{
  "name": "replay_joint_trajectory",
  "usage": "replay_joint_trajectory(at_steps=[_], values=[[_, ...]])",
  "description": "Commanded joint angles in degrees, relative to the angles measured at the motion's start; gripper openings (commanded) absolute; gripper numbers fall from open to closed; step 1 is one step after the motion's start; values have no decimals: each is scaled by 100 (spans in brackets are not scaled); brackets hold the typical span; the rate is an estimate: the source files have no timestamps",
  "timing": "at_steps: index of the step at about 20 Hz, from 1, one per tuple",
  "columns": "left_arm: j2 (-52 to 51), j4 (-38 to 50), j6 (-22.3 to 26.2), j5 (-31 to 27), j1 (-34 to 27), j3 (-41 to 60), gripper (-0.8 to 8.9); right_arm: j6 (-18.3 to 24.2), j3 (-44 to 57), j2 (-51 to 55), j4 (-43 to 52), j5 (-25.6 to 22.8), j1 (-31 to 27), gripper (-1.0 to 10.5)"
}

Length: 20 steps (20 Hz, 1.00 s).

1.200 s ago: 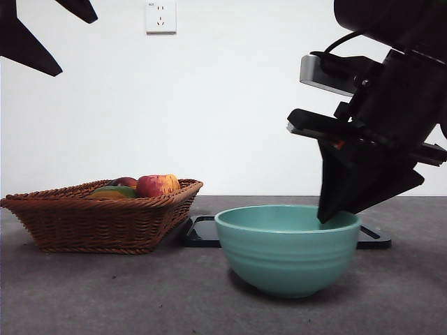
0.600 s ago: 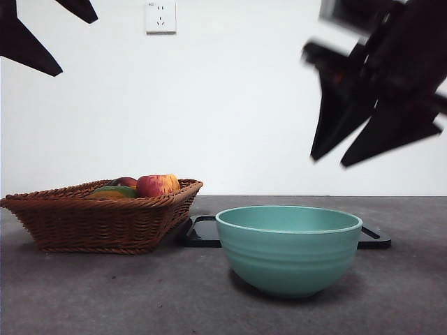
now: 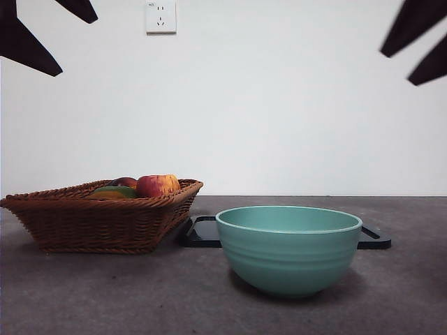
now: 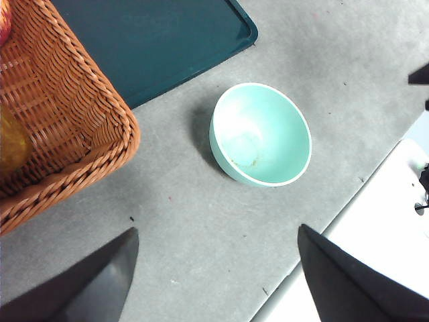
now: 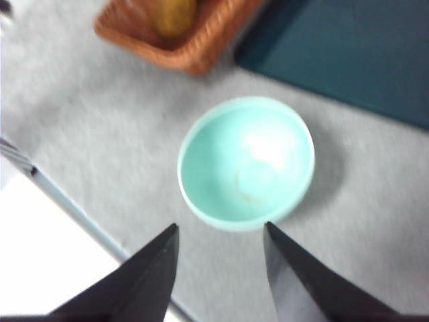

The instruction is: Pick up the wifruite, put it on the bowl, pick up the plate, put it on desk

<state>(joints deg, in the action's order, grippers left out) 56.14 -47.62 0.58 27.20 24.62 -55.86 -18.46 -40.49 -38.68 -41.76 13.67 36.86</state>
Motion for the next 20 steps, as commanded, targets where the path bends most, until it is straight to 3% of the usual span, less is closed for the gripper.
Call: replay_joint_trajectory(at_steps=[1,6,8,9,20], values=[[39,39,44,26,26,-109,375,46,-98,31,-61,-17,52,203],[39,33,26,26,26,-109,339,50,-98,20,-74,-15,52,193],[39,37,26,26,26,-109,124,74,-98,22,-98,-17,52,19],[39,46,28,26,26,-109,25,118,-98,22,-98,-17,52,7],[39,55,-15,26,26,-109,9,94,-98,22,-59,-20,52,7]])
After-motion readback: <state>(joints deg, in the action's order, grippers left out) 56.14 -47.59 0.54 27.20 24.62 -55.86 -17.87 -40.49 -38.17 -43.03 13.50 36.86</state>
